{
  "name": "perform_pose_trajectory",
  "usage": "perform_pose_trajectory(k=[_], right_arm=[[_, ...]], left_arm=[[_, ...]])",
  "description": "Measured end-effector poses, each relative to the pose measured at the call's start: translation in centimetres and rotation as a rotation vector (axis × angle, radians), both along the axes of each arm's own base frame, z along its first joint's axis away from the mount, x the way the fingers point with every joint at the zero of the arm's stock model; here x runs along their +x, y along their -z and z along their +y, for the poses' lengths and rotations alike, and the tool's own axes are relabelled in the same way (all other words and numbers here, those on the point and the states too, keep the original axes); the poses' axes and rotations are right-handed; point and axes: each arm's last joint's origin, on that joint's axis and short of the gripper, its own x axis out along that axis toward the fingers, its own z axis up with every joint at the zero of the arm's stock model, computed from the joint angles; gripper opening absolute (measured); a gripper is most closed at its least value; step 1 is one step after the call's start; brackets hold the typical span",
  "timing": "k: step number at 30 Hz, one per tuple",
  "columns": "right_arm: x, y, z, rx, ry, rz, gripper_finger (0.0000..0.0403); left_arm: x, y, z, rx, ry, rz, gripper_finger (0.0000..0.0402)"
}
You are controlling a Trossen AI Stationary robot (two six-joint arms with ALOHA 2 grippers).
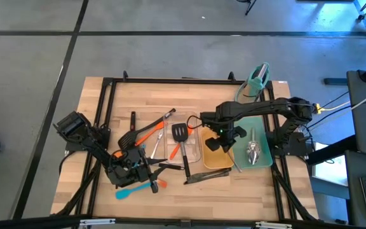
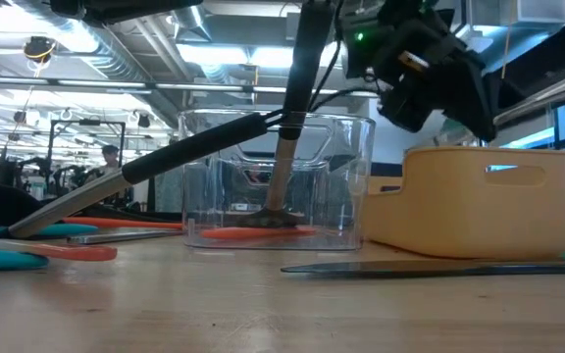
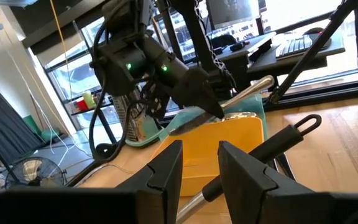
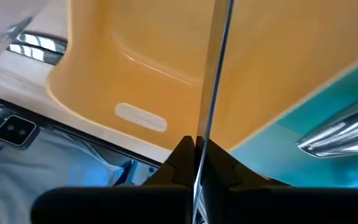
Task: Pick & Place Kitchen Items
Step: Put the silver table knife into the yellow bin
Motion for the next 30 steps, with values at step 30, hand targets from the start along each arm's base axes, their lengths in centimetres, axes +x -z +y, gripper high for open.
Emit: perform_pose_trajectory(k=[30], right_arm=[[1.4,4.3,-3.0,0.030,-0.044,0.032,0.0082]], left_arm=[[-0.3,-0.1,-0.4,-0.003,0.034,-0.009,0.0097]])
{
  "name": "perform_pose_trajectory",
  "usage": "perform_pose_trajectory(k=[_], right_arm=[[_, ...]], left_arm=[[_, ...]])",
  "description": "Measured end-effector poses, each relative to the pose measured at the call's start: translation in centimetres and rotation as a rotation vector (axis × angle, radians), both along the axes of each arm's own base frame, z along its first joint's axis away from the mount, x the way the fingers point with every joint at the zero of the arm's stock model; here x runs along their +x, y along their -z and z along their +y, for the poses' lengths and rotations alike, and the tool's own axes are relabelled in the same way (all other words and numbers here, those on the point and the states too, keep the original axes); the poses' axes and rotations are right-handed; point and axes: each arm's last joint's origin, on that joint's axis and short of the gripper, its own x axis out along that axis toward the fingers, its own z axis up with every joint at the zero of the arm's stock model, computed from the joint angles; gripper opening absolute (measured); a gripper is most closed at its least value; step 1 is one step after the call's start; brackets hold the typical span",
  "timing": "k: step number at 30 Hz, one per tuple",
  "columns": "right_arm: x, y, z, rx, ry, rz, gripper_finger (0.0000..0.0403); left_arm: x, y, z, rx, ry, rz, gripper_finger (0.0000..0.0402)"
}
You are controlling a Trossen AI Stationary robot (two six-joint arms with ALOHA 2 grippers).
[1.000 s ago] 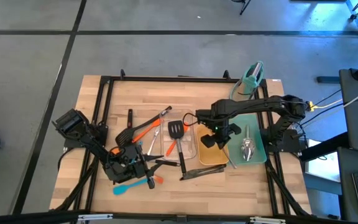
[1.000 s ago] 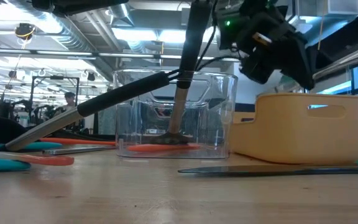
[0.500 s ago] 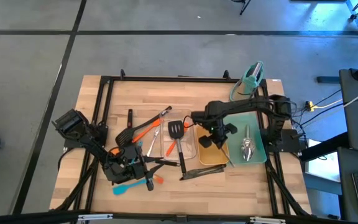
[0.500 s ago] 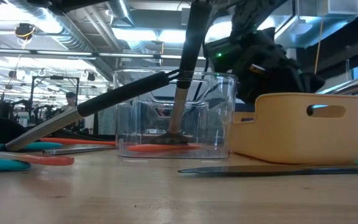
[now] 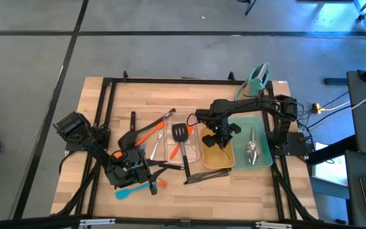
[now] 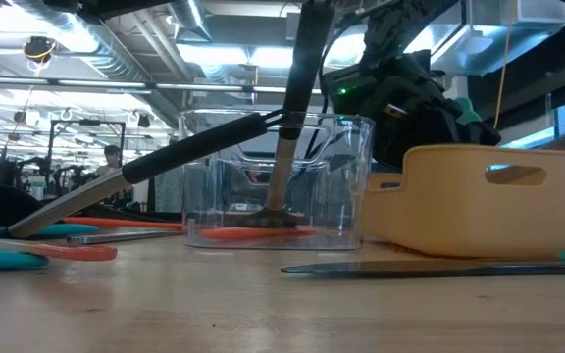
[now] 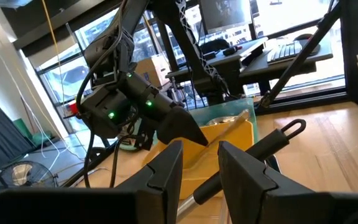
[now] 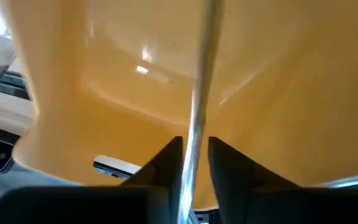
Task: Pick & Place Kitchen Items
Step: Put the silver table knife into the yellow bin, then adjust the black table knife
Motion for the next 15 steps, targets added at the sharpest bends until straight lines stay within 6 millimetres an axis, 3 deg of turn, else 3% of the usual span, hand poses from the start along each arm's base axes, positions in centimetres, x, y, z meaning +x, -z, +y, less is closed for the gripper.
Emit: perform_pose_trajectory(k=[8,15], right_arm=[[0.9,-1.2,-0.1,-0.001,-0.020,-0.059,0.0135],[3.1,-5.5,-0.5,-0.039,-0.085,-0.229,0.0139]], left_arm=[[0.0,0.0,0.0,0.000,0.000,0.000,0.0097],[0.0,0.0,0.0,0.000,0.000,0.000,0.0097]])
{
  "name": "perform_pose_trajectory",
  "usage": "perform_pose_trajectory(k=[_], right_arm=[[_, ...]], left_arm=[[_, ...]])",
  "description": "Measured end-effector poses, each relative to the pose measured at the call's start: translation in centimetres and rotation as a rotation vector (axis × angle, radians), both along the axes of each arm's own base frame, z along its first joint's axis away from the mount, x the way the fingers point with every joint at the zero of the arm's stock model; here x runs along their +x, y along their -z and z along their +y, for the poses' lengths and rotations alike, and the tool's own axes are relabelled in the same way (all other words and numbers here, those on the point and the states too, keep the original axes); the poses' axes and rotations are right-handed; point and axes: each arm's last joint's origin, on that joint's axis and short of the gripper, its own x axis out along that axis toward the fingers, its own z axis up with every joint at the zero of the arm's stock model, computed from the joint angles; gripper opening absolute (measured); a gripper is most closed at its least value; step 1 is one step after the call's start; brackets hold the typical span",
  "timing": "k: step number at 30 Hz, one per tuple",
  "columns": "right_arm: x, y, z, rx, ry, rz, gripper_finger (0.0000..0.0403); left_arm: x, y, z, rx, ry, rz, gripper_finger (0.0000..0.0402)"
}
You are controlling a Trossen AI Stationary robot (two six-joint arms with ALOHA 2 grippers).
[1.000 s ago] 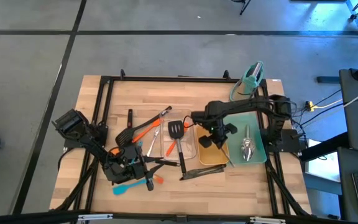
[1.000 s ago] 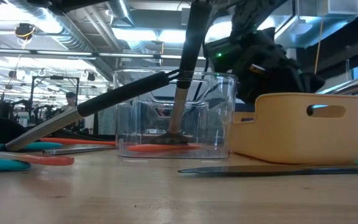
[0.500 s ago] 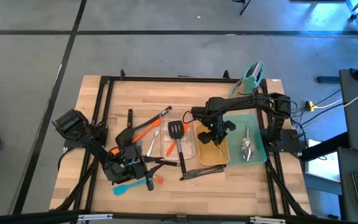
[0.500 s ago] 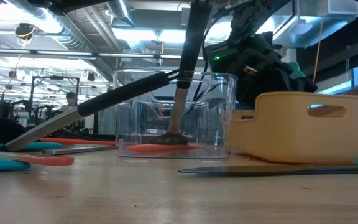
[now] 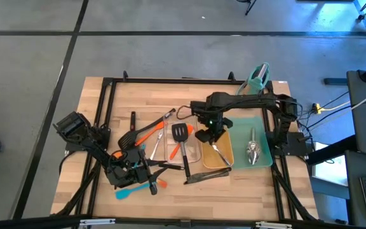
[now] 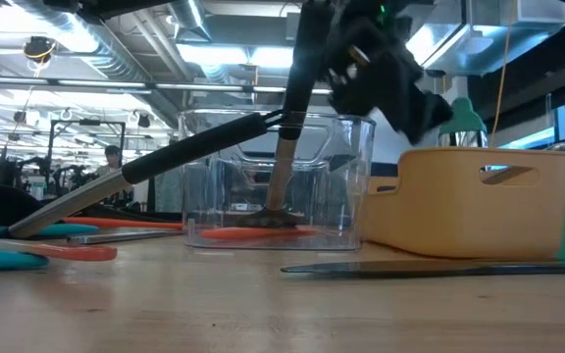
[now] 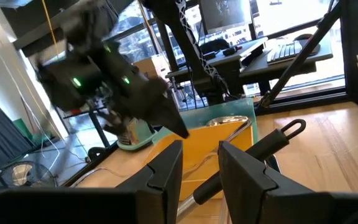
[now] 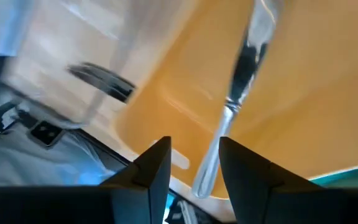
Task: Pick & Place Kitchen Items
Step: Adjust the black table knife
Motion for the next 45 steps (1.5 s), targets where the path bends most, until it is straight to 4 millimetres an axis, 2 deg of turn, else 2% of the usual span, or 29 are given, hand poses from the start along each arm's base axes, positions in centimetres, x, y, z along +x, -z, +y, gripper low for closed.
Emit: perform_pose_trajectory(k=[4,9,14,25,35,42,45], right_arm=[[1.4,-3.6,0.2,-0.081,-0.074,-0.141,0.0139],[2.7,-7.8,1.7,-0.177,-0.184,-0.335,0.0140],[3.2,-10.4,4.1,-0.275,-0.286,-0.458,0.0140],[3.2,-10.1,11.7,-0.500,-0.553,-0.571,0.0140],[0.6,-10.4,20.8,-0.725,-0.758,-0.701,0.0140],[-2.2,-10.7,26.4,-0.745,-0.823,-0.818,0.0140],[-3.4,-10.2,28.5,-0.795,-0.827,-0.855,0.0140]], left_arm=[[0.0,0.0,0.0,0.000,0.000,0.000,0.0097],[0.0,0.0,0.0,0.000,0.000,0.000,0.0097],[0.0,0.0,0.0,0.000,0.000,0.000,0.0097],[0.3,-0.6,-0.3,-0.035,0.004,-0.028,0.0097],[0.6,-1.6,-1.3,-0.115,0.086,-0.085,0.0097],[1.1,-2.5,-2.1,-0.141,0.240,-0.125,0.0097],[1.4,-2.6,-2.4,-0.167,0.299,-0.130,0.0097]])
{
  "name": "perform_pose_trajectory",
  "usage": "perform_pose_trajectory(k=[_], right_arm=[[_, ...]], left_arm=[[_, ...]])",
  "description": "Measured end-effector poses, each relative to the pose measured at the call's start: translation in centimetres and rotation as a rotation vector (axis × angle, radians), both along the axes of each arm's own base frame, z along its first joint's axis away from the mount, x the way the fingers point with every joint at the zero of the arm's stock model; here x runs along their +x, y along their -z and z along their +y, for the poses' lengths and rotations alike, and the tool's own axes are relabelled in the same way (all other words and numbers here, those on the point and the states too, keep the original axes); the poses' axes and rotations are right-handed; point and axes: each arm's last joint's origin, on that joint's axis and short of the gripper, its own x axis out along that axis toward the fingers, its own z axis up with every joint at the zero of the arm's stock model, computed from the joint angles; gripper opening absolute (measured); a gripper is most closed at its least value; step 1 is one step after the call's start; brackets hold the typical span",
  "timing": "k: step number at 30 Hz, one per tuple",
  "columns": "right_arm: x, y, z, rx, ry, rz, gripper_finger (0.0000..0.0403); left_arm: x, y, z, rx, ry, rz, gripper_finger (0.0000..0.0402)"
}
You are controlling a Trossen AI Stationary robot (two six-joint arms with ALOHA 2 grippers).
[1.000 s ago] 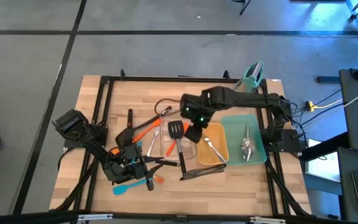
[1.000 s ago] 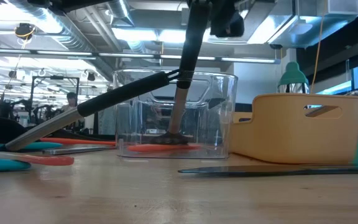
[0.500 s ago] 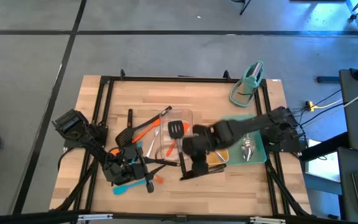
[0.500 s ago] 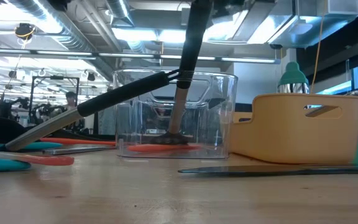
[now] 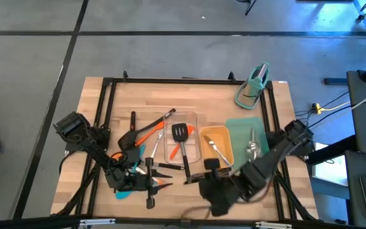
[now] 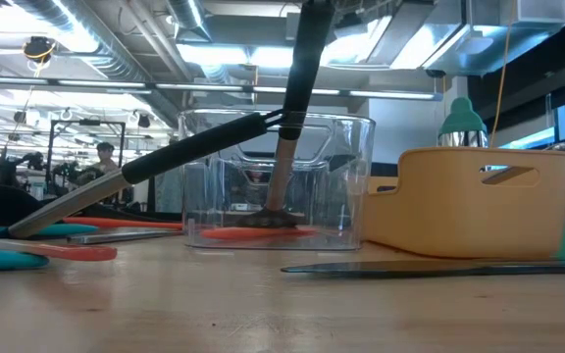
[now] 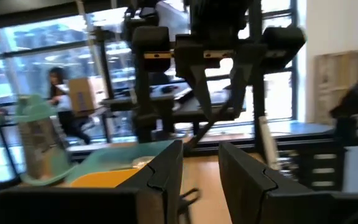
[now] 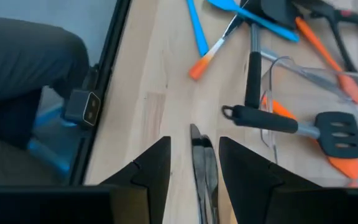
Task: Pick & Place Kitchen Items
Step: Adjust the black table knife
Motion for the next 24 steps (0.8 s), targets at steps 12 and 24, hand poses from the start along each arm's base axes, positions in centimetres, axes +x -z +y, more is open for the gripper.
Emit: perform_pose_trajectory(k=[12,24], right_arm=[[-2.6,8.8,3.1,0.005,0.063,-0.019,0.0140],[-4.2,13.6,5.2,0.246,-0.035,-0.098,0.0140]], left_arm=[[2.3,-0.2,-0.4,-0.123,0.131,0.094,0.0097],[8.3,1.5,-6.5,-0.013,0.100,0.275,0.0097]])
